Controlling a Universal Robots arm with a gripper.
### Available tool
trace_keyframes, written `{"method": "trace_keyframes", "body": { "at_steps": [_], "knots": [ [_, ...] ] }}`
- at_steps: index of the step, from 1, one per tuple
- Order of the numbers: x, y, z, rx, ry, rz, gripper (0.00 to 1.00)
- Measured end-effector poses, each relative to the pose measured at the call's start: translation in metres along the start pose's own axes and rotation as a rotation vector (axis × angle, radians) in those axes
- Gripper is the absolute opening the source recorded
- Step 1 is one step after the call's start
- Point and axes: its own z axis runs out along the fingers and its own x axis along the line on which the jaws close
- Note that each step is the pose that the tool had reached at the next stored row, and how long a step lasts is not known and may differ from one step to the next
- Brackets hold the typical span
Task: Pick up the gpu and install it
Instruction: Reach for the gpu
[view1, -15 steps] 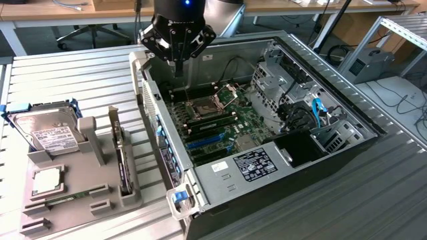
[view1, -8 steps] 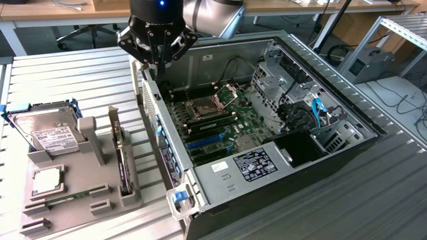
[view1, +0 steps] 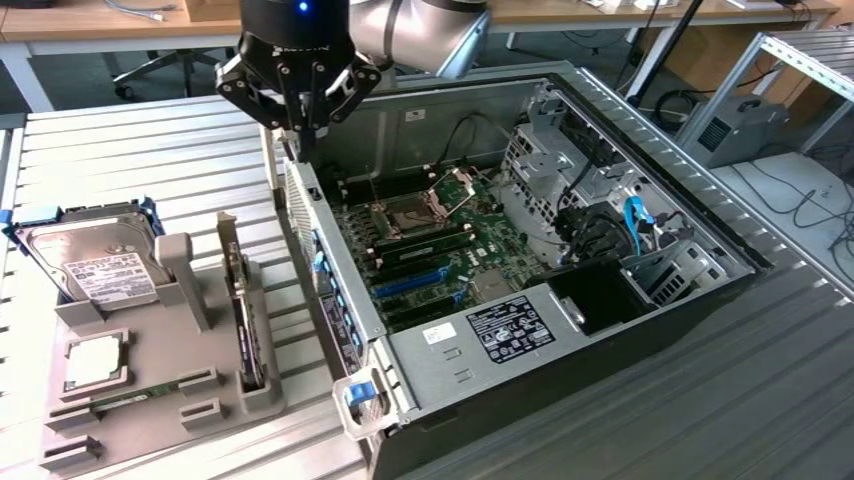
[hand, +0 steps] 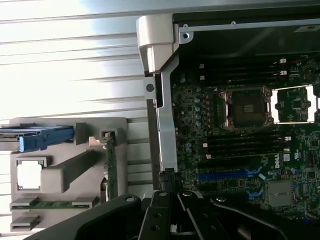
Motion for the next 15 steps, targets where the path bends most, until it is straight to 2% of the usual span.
{"method": "trace_keyframes", "body": {
  "at_steps": [15],
  "knots": [
    [0.0068, -0.0005, -0.0002, 0.0, 0.0, 0.0, 0.11]
  ]
}}
